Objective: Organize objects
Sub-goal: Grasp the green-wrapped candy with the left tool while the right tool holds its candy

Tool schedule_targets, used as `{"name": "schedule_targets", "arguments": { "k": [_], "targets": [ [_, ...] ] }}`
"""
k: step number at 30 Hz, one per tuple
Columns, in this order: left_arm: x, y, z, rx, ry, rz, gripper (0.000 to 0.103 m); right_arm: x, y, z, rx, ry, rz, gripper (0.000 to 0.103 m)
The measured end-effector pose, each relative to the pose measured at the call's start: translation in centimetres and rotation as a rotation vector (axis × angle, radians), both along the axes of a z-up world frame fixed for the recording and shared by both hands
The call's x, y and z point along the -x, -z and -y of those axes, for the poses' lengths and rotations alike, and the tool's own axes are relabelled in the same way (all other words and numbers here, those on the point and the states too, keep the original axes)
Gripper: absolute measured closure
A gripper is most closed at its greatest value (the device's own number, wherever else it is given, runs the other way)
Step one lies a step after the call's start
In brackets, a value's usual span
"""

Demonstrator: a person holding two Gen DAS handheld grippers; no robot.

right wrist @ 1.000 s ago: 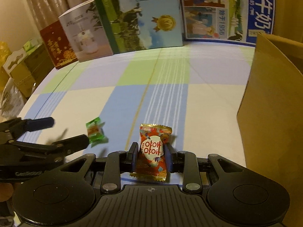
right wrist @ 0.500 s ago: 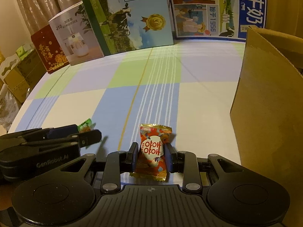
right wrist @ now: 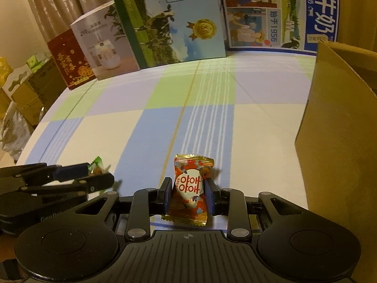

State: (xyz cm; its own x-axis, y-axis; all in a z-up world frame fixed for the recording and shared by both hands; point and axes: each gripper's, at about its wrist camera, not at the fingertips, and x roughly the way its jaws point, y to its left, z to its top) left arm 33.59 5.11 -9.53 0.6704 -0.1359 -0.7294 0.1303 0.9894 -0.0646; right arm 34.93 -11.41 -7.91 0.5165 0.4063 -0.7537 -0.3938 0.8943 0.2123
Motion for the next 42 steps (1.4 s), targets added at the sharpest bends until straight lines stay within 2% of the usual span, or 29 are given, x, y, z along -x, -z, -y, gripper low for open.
{"name": "schedule_targets", "arguments": {
  "k": [4,7,9,12,14,17,18,20,23,27,36,42],
  "targets": [
    [1.2,-0.3,-0.1,-0.005,0.025,-0.020,0.067,0.7,-0.3,-0.4,0.005,-0.032,-0.001,0.076],
    [2.5,-0.2,0.8,-0.052,0.117,-0.045,0.066,0.8,-0.3,-0.2,0.000,-0.035,-0.005,0.076],
    [3.2,-0.1,1.2,-0.091,0.139,-0.039,0.057,0.8,-0.3,-0.1,-0.003,-0.032,-0.008,0.076],
    [4.0,0.1,0.9,-0.074,0.063,-0.054,0.047,0.6,-0.3,0.0,-0.008,-0.029,-0.009,0.076],
    [4.2,0.2,0.4,-0.039,-0.014,-0.078,0.047,0.6,-0.3,0.2,-0.009,-0.027,-0.008,0.076],
    [3.9,-0.1,-0.4,0.070,-0.064,-0.072,0.049,0.5,-0.2,0.4,-0.007,-0.018,-0.008,0.076],
    [3.9,-0.1,-0.3,0.074,-0.069,-0.068,0.055,0.4,-0.1,0.4,-0.007,-0.016,-0.008,0.076],
    [3.8,-0.3,0.4,0.049,-0.054,-0.058,0.064,0.4,-0.1,0.5,-0.007,-0.014,-0.008,0.076],
    [3.7,-0.2,0.9,0.015,-0.052,-0.050,0.071,0.4,0.0,0.4,-0.007,-0.018,-0.007,0.076],
    [3.6,-0.2,1.4,-0.034,-0.057,-0.048,0.086,0.6,0.1,0.1,-0.002,-0.030,-0.007,0.076],
    [3.8,-0.4,0.9,-0.013,-0.075,-0.066,0.087,0.8,-0.3,-0.3,-0.020,-0.059,-0.005,0.076],
    [4.2,-1.8,0.8,-0.033,-0.067,-0.049,0.087,1.4,-1.8,0.1,-0.039,-0.057,0.016,0.077]
  ]
}}
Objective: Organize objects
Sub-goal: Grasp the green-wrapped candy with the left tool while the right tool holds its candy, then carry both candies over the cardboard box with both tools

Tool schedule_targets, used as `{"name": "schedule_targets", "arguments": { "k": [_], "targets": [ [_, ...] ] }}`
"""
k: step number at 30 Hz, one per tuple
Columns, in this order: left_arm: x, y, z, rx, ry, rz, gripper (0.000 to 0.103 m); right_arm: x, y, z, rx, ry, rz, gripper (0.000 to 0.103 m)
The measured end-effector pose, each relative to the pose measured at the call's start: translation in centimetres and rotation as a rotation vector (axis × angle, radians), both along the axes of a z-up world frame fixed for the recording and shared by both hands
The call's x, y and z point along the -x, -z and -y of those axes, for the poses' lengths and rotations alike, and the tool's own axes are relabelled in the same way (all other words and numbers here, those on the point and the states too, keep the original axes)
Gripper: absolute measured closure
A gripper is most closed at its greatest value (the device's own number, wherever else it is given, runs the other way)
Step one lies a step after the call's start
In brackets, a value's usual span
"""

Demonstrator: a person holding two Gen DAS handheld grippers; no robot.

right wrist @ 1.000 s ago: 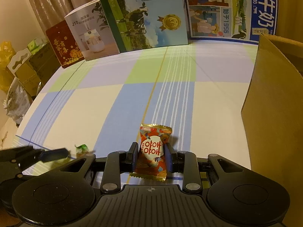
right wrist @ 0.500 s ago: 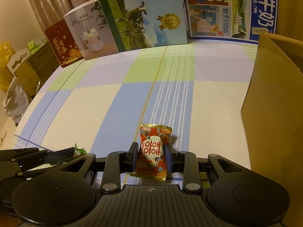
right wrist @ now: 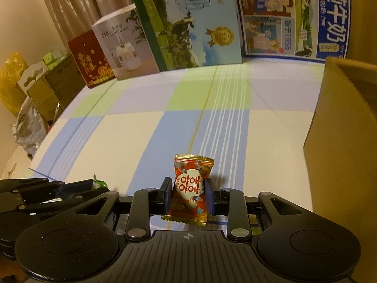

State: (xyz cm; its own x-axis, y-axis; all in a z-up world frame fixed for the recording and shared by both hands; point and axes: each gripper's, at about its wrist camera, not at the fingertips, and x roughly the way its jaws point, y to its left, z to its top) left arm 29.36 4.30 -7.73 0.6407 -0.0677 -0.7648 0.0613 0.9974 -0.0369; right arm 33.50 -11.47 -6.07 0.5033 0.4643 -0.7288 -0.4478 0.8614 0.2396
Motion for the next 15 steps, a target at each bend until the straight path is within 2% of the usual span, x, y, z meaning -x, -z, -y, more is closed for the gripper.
{"name": "schedule_targets", "arguments": {
  "k": [4,9,15],
  "targets": [
    [0.7,-1.6,-0.1,0.006,0.003,0.020,0.087,1.6,-1.9,0.2,-0.015,-0.004,0.028,0.076],
    [2.5,-4.5,0.7,0.007,0.027,0.058,0.087,5.8,-4.6,1.6,-0.037,-0.006,0.062,0.076],
    [7.7,-7.6,2.3,0.026,0.026,0.119,0.087,12.9,-6.4,4.1,0.009,0.004,0.110,0.076]
  ]
}}
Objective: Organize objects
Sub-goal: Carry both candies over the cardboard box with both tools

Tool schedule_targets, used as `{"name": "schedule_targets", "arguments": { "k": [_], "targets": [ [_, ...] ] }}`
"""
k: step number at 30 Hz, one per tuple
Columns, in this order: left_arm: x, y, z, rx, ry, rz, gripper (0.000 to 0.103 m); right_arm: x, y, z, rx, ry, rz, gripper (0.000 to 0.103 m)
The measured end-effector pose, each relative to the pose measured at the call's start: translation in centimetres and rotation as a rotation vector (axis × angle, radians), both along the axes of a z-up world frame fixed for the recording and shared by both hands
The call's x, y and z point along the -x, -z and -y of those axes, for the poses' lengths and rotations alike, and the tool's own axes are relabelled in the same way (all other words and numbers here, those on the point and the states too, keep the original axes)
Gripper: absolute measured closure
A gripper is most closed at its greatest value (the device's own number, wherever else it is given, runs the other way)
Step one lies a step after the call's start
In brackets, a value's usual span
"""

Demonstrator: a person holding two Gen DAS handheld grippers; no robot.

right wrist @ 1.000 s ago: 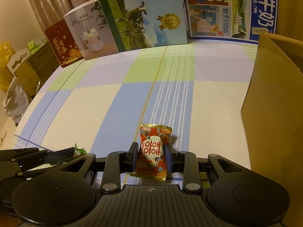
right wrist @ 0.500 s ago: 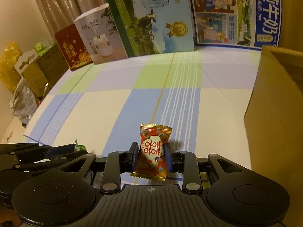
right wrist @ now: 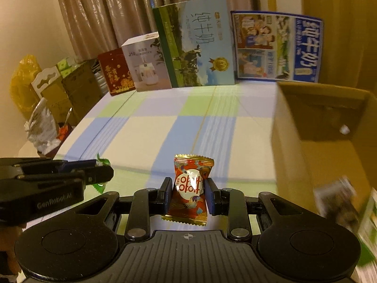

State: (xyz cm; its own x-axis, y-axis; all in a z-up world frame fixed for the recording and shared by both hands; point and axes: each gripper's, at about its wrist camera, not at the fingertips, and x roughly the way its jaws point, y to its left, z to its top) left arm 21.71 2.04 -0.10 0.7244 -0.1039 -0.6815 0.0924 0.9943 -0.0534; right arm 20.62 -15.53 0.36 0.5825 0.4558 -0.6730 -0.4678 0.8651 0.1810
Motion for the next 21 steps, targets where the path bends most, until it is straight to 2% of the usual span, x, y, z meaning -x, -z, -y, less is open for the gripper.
{"name": "schedule_targets", "arguments": {
  "k": [11,16,21],
  "targets": [
    [11.8,-2.0,4.2,0.056,0.001,-0.021,0.087,12.9,-3.3,5.8,-0.038,0.043,-0.012,0.077],
    [16.3,-3.6,6.7,0.064,0.016,-0.014,0.087,16.8,-4.8,9.1,-0.030,0.077,0.000,0.077],
    [19.1,-4.8,9.5,0.074,0.045,-0.010,0.087,19.7,-6.0,12.4,0.017,0.106,0.022,0.077]
  ]
}}
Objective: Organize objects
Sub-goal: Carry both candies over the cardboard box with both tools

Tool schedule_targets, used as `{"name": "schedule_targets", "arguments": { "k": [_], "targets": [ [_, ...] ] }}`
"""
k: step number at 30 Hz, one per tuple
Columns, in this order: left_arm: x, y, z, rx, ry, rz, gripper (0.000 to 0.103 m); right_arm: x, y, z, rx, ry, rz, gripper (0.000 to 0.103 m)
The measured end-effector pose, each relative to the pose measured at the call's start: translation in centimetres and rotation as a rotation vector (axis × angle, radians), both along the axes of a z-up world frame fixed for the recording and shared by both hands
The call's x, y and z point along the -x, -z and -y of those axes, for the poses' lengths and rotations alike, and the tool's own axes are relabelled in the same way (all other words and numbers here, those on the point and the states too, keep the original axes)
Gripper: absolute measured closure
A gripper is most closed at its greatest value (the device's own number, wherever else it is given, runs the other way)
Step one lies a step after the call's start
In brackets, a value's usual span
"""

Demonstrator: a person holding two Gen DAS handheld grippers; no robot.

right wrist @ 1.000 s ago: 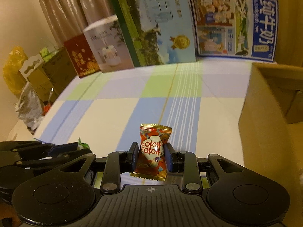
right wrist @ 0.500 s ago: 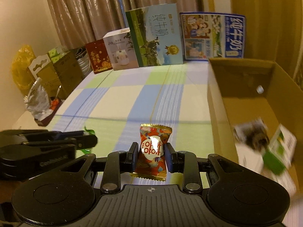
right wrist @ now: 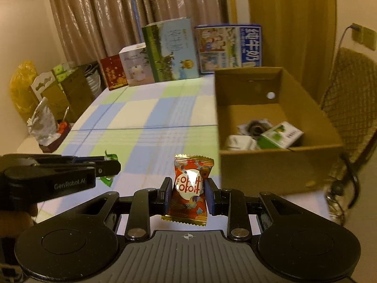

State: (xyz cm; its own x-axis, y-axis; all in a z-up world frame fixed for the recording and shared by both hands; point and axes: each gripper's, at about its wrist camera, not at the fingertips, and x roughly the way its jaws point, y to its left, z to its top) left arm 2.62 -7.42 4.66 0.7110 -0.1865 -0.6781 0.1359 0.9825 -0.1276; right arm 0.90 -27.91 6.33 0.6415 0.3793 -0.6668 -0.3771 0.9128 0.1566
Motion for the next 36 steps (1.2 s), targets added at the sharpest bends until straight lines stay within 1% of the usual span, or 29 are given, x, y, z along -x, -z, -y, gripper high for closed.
{"name": "schedule_targets", "arguments": {
  "k": [9,11,13,16,27,36],
  "targets": [
    [2.4,-0.9,4.7,-0.004,0.054,0.002,0.087,3.0,-1.2,5.8,-0.004,0.076,0.011,0.076],
    [2.7,-1.0,5.4,0.012,0.059,-0.011,0.087,3.3,-1.3,6.8,-0.011,0.095,0.012,0.076],
    [3.0,-1.0,5.8,0.048,0.063,-0.030,0.087,3.5,-1.4,7.7,-0.019,0.112,0.014,0.077],
    [3.6,-1.2,6.8,0.049,0.077,-0.033,0.087,3.8,-1.5,9.0,-0.031,0.134,0.011,0.076],
    [4.8,-1.6,9.9,0.035,0.137,-0.025,0.087,4.6,-1.7,10.9,-0.043,0.174,0.019,0.076],
    [5.0,-1.7,10.8,0.034,0.155,-0.026,0.087,4.5,-1.9,11.0,-0.044,0.179,0.023,0.076]
  ]
}}
